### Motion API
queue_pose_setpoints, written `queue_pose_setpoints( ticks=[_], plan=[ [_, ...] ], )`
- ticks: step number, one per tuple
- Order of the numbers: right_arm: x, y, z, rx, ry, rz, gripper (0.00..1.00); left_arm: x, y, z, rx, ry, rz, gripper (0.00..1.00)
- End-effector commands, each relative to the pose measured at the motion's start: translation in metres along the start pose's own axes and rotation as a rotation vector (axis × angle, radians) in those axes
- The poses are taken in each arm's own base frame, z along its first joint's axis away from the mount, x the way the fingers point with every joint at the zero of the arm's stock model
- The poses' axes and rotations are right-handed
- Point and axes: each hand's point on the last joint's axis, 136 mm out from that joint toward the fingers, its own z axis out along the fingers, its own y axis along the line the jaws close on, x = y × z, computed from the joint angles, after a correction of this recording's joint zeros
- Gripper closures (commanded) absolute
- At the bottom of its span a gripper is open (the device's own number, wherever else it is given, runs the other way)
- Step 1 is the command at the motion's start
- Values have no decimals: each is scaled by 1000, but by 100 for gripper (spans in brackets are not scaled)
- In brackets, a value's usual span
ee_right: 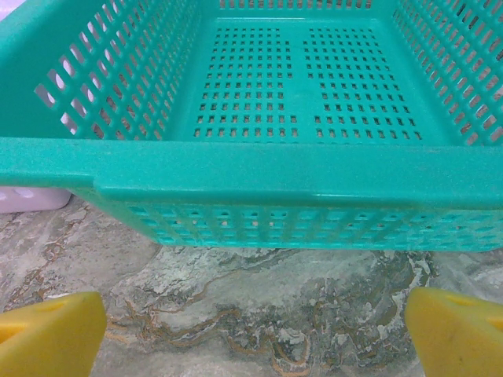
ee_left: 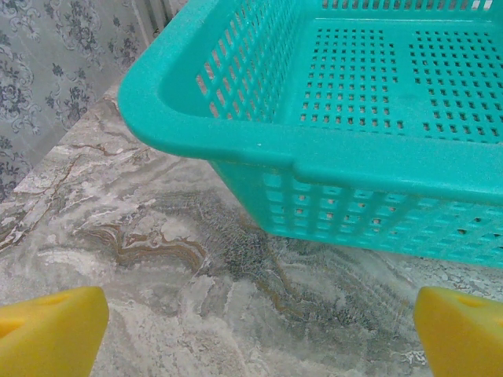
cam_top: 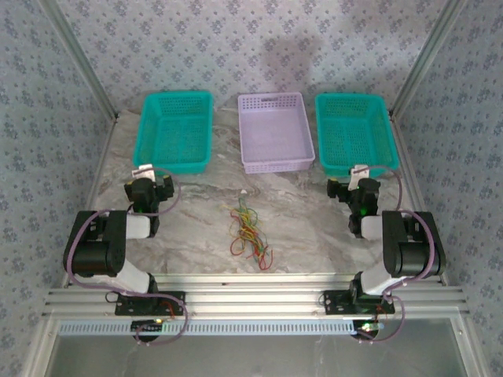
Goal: Untangle the cables
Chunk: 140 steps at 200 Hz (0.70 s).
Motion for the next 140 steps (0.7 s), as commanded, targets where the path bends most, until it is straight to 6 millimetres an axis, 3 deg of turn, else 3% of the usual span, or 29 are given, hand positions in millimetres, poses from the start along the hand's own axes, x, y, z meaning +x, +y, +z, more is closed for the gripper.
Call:
queue_pose_setpoints(
  ticks=[1, 32, 61, 85, 114, 140],
  plan=[
    [-9, -1, 2, 7, -18, -10, 0, -9, 1, -1, -9, -36, -7, 0],
    [-13, -3, 0, 28, -26, -8, 0, -12, -1, -4, 3, -39, -1, 0],
    [-38, 1, -7, 33, 38, -35, 0, -28, -5, -11, 31, -16, 18, 0],
    [-53, 11, -28, 36, -24, -60, 0, -36, -6, -22, 39, 11, 4, 0],
    [-95, 51, -61, -83, -126, -72, 0, -61, -4, -37, 27, 62, -102, 0],
    [-137, 97, -97, -342, -190, -20, 0, -83, -15, -49, 81, 170, -162, 0]
  ],
)
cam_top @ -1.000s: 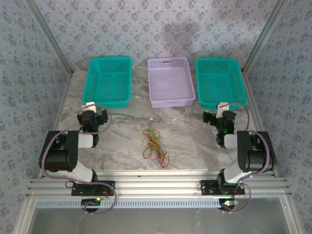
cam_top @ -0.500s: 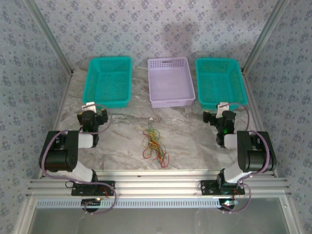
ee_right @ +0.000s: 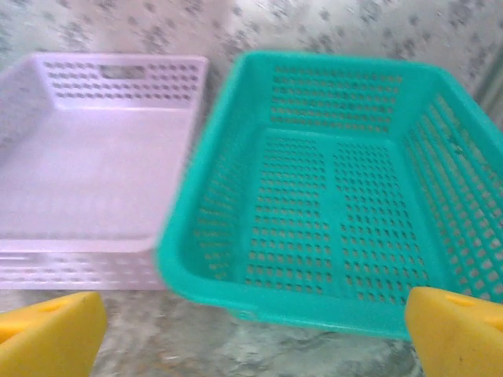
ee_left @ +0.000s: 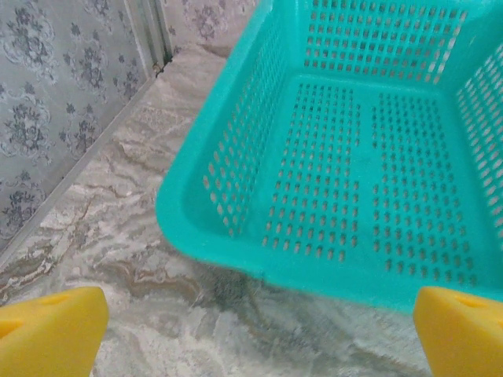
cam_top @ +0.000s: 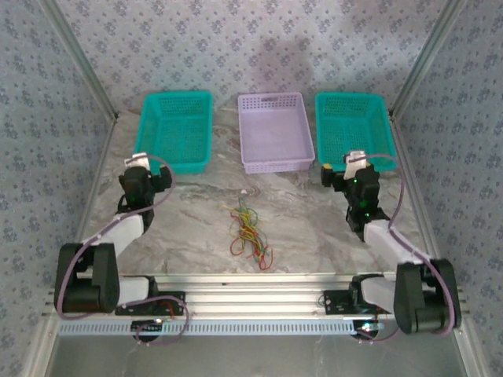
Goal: Untangle the cables
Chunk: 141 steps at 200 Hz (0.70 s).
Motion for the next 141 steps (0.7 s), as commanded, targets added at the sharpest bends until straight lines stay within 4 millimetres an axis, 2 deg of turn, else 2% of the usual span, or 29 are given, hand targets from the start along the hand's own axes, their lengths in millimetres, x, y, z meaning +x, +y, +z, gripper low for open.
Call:
queue_pose_setpoints(
  ticks=[1, 18, 30, 48, 60, 82, 103, 141],
  plan=[
    [-40, 38, -21, -210, -37, 65, 0, -7, -12, -16, 48, 154, -76, 0],
    [-67, 49, -38, -287, -88, 204, 0, -15, -26, -25, 118, 202, -124, 0],
    [-75, 40, -46, -247, -84, 350, 0, -20, -26, -33, 117, 217, -209, 0],
    [-74, 24, -56, -172, -46, 510, 0, -32, -29, -48, 160, 209, -308, 0],
    [-80, 26, -63, -202, -64, 506, 0, -36, -21, -61, 144, 221, -397, 0],
    [-78, 27, -67, -207, -80, 555, 0, -43, -8, -82, 148, 205, -504, 0],
    [-76, 37, -67, -240, -34, 492, 0, -44, -2, -103, 142, 170, -573, 0],
    [-61, 64, -66, -271, 48, 371, 0, -39, -16, -121, 237, 191, -552, 0]
  ],
)
